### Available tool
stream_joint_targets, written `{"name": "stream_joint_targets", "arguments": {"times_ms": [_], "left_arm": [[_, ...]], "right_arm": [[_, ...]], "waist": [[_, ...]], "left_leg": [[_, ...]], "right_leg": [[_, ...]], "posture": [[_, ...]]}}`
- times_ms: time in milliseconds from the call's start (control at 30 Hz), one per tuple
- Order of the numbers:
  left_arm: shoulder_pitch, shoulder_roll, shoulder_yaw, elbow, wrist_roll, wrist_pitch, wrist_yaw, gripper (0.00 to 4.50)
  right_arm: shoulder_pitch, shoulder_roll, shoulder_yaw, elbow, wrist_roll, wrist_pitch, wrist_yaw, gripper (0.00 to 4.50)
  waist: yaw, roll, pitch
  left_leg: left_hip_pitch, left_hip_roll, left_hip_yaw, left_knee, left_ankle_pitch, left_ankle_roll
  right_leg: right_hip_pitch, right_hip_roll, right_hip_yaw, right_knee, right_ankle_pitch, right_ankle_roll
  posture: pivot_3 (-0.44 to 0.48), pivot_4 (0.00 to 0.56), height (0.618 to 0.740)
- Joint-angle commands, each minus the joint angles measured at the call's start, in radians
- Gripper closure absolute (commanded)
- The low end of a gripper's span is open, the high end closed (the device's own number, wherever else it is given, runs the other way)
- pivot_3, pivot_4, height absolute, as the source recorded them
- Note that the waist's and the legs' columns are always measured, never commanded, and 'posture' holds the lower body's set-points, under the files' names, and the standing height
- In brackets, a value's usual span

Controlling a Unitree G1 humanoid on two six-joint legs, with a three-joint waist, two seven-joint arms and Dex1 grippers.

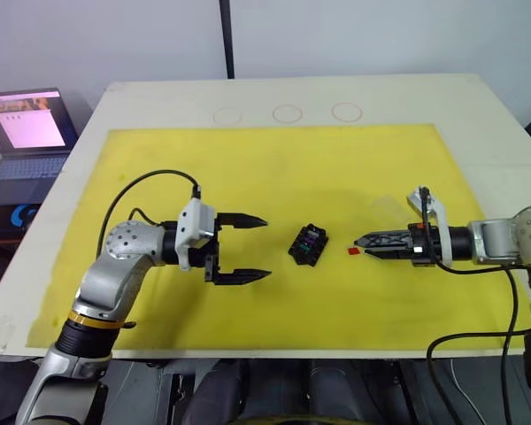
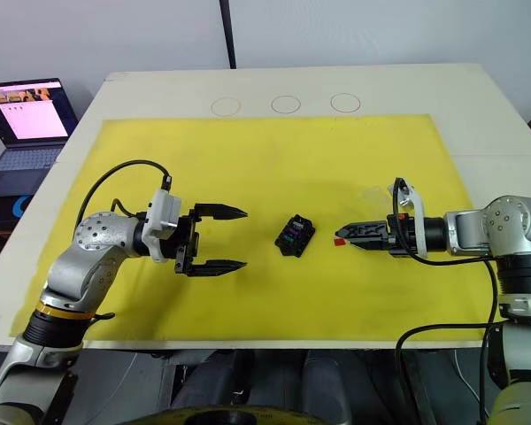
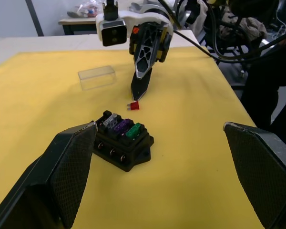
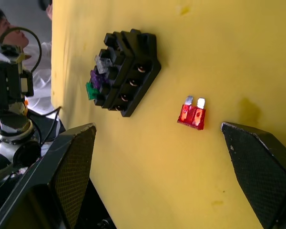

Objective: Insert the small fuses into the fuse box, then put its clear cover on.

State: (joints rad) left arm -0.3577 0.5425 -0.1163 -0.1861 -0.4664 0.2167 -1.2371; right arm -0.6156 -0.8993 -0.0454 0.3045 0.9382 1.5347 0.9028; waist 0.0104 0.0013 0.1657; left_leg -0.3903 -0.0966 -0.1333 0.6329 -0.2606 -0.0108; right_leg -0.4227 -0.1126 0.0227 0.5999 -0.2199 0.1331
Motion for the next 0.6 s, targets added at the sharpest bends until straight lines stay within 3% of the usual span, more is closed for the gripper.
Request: {"name": "stream_joint_targets", "arguments": {"times_ms": [33, 600], "left_arm": [[0.003, 0.008, 0.006, -0.041, -0.018, 0.003, 0.003, 0.00], [0.006, 0.011, 0.006, -0.060, -0.017, 0.013, 0.006, 0.00]], "right_arm": [[-0.029, 0.025, -0.039, 0.009, 0.011, 0.018, 0.029, 0.01], [0.039, 0.100, -0.051, -0.029, -0.035, 0.028, -0.003, 0.01]], "waist": [[-0.001, 0.000, 0.000], [-0.001, -0.001, -0.001]], "left_leg": [[0.000, 0.000, 0.000, 0.000, 0.000, 0.000], [0.000, 0.000, 0.000, 0.000, 0.000, 0.000]], "right_leg": [[0.000, 0.000, 0.000, 0.000, 0.000, 0.000], [0.000, 0.000, 0.000, 0.001, 0.000, 0.000]], "posture": [[0.000, 0.150, 0.740], [0.000, 0.150, 0.740]]}}
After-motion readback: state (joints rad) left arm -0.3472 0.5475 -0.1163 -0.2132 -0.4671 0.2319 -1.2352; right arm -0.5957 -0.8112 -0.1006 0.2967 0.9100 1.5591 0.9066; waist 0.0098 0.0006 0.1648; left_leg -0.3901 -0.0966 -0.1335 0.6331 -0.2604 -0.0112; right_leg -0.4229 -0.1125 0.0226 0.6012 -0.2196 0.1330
